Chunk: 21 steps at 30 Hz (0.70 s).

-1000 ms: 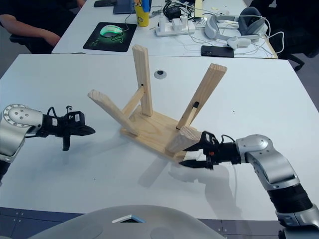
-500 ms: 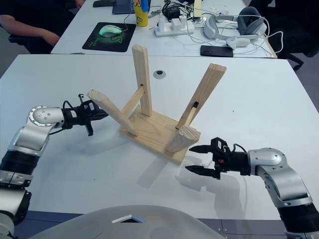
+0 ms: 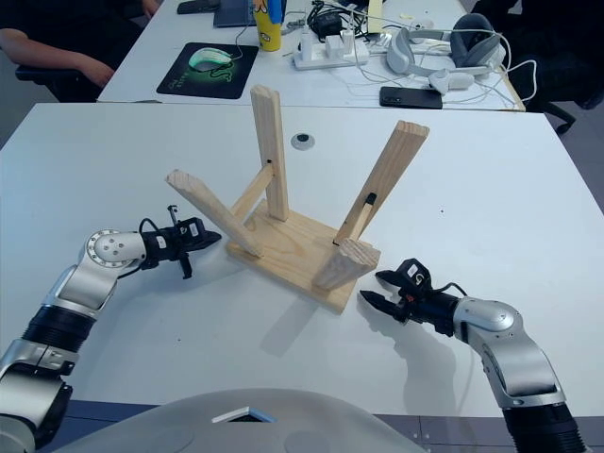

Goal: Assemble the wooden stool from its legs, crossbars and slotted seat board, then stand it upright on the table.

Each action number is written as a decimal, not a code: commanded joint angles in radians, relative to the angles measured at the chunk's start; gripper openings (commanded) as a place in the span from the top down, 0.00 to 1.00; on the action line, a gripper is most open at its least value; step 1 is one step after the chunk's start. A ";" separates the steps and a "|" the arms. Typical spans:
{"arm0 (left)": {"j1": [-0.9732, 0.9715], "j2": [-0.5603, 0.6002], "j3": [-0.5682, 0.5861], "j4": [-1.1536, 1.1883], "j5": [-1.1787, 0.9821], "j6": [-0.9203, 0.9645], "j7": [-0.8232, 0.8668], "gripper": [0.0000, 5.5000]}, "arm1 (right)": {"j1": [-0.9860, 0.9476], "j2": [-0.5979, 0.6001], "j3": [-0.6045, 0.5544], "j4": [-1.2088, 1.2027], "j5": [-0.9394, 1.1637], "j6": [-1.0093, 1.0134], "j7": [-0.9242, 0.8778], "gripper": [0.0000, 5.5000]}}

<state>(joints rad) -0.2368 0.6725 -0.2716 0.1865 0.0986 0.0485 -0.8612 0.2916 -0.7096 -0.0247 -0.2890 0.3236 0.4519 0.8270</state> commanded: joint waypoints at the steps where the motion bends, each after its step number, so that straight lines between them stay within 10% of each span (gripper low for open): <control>1: 0.012 -0.006 -0.008 0.002 0.011 0.018 -0.007 1.00 | 0.040 -0.024 0.000 -0.007 -0.017 0.000 0.008 0.65; 13: 0.025 -0.021 -0.019 -0.046 -0.025 0.063 -0.049 1.00 | -0.021 -0.045 0.074 -0.044 -0.018 0.044 0.032 0.99; 21: 0.061 0.034 -0.087 -0.236 -0.077 0.244 -0.226 1.00 | -0.058 -0.045 0.118 -0.067 -0.024 0.081 0.029 1.00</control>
<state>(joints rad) -0.2143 0.6889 -0.3166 0.0198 0.0545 0.2193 -1.0046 0.2420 -0.7491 0.0625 -0.3395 0.3100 0.5105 0.8540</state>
